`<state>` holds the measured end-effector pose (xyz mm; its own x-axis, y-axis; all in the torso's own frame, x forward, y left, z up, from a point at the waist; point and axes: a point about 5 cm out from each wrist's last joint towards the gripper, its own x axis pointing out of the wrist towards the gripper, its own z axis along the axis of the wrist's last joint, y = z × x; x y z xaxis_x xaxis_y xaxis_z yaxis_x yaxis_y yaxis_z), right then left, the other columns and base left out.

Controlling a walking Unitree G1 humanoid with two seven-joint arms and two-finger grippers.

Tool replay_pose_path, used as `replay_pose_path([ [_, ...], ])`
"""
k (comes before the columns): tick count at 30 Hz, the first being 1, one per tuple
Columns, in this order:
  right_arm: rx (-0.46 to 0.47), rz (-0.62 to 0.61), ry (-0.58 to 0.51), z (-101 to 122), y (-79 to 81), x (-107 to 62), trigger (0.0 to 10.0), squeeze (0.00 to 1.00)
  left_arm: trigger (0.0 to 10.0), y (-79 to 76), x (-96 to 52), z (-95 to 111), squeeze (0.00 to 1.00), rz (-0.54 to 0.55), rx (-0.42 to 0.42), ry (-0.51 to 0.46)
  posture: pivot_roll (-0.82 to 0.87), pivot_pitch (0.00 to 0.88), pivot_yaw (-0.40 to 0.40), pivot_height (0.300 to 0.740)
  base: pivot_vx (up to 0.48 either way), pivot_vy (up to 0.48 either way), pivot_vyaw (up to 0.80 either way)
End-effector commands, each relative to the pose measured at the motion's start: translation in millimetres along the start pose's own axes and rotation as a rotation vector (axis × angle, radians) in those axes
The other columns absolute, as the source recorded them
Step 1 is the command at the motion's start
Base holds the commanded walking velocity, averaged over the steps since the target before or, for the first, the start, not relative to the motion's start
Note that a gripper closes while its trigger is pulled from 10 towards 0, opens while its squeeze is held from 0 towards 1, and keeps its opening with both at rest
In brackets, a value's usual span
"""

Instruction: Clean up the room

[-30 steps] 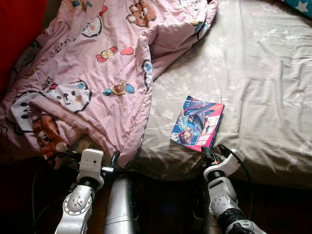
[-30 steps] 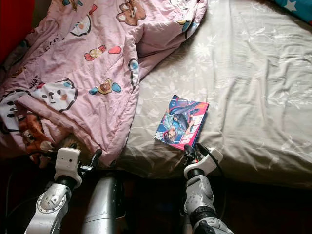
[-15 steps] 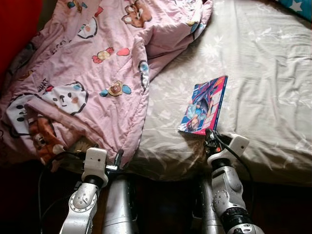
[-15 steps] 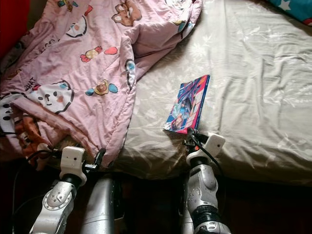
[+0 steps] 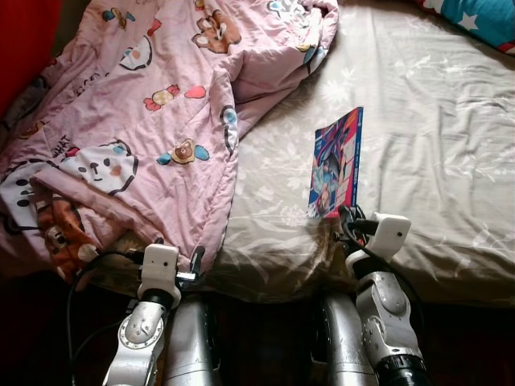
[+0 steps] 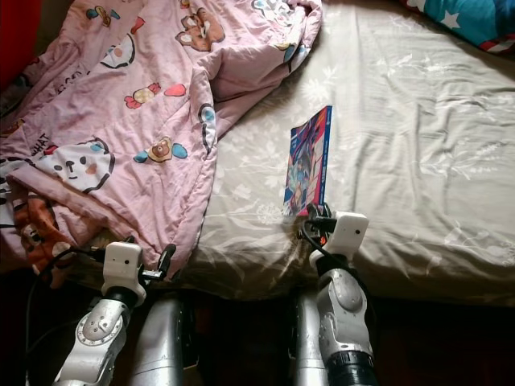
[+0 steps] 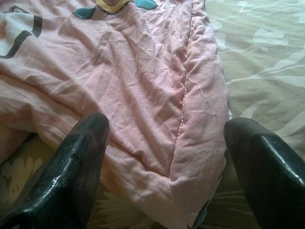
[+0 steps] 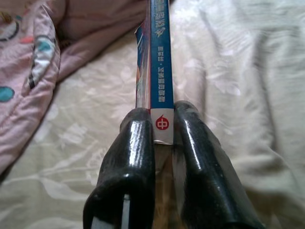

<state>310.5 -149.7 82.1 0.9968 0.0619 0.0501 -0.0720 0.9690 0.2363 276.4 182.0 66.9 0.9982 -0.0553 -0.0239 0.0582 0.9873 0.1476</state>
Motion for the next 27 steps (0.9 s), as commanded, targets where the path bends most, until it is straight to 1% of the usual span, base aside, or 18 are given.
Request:
replay_pose_path([
  [1, -0.031, 0.003, -0.021, 7, 1.4, -0.7, 10.0, 0.00, 10.0, -1.2, -5.6, -10, 0.00, -0.004, 0.012, 0.037, 0.00, 0.218, 0.022, 0.617, 0.000, 0.000, 0.00],
  [4, -0.030, 0.002, -0.006, 5, 2.5, -2.2, 10.0, 0.00, 10.0, -1.0, -5.3, -12, 0.00, -0.002, 0.010, 0.040, 0.00, 0.211, 0.019, 0.642, 0.000, 0.000, 0.00],
  [12, -0.038, -0.003, 0.017, 4, 2.7, -3.6, 10.0, 0.00, 10.0, -0.5, -5.6, -15, 0.00, 0.004, 0.005, 0.042, 0.00, 0.201, 0.014, 0.692, 0.000, 0.000, 0.00],
  [16, -0.038, -0.004, 0.019, 4, 2.4, -3.8, 10.0, 0.00, 10.0, -0.7, -6.3, -17, 0.00, 0.005, 0.002, 0.045, -0.01, 0.198, 0.013, 0.702, 0.000, 0.000, 0.00],
  [21, -0.038, -0.008, 0.026, 4, 0.7, -3.9, 10.0, 0.00, 10.0, -2.3, -8.3, -21, 0.00, 0.005, -0.002, 0.057, -0.01, 0.189, 0.009, 0.730, 0.000, 0.000, 0.00],
  [27, -0.035, -0.015, 0.034, 3, 1.4, -3.5, 10.0, 0.00, 10.0, -1.3, -6.9, -21, 0.00, 0.008, -0.005, 0.056, -0.01, 0.189, 0.005, 0.730, 0.000, 0.000, 0.00],
])
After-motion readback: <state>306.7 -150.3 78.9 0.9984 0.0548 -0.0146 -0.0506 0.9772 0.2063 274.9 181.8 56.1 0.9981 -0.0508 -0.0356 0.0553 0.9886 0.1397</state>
